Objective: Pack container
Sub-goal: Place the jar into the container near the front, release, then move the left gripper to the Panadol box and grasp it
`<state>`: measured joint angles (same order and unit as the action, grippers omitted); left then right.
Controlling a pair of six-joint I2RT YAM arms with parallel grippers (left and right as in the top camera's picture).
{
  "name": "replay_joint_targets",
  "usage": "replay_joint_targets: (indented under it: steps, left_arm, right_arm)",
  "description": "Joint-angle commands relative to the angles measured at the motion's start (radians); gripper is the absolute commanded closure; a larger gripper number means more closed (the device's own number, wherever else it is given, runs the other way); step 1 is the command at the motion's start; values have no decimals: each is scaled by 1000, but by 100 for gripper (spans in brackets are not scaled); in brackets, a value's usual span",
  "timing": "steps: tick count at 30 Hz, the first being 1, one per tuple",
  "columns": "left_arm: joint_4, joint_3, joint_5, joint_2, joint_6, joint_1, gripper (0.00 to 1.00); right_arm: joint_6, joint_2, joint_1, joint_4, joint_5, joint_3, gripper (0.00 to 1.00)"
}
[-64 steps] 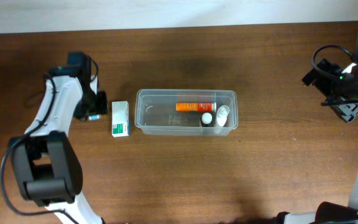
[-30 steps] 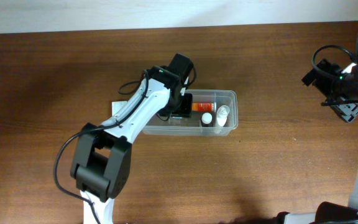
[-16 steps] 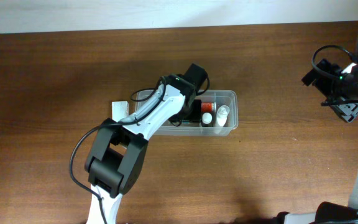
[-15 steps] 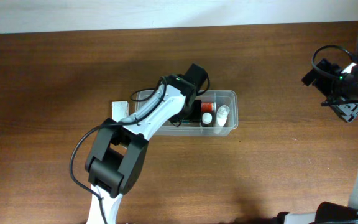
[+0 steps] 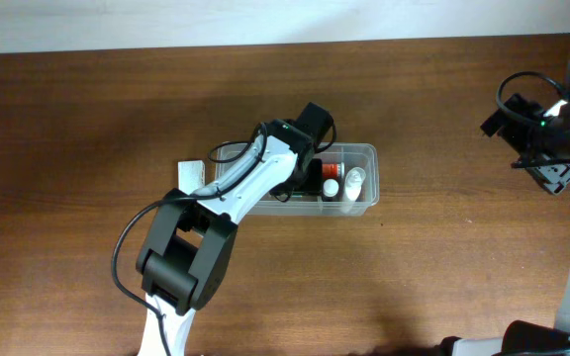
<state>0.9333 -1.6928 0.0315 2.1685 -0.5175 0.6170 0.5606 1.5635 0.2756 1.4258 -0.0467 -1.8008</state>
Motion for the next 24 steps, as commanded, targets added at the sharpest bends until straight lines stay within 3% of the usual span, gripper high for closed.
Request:
replay_joint_targets:
  steps: [1,3,15,24]
  left_arm:
    - [10,-3,2,25,-13,8,36]
    - [12,-4,2,24,-13,8,29]
    - [188,-135,-42,-116,-1,-37,30]
    - [362,-182,-285,-374,-2,-262,5]
  right_arm:
    - [-7,3,6,0,-2,-3,2]
    - [-7,3,6,0,-2,-3,2]
    - [-7,3,6,0,-2,-3,2]
    - [-7,3,6,0,-2,-3,2]
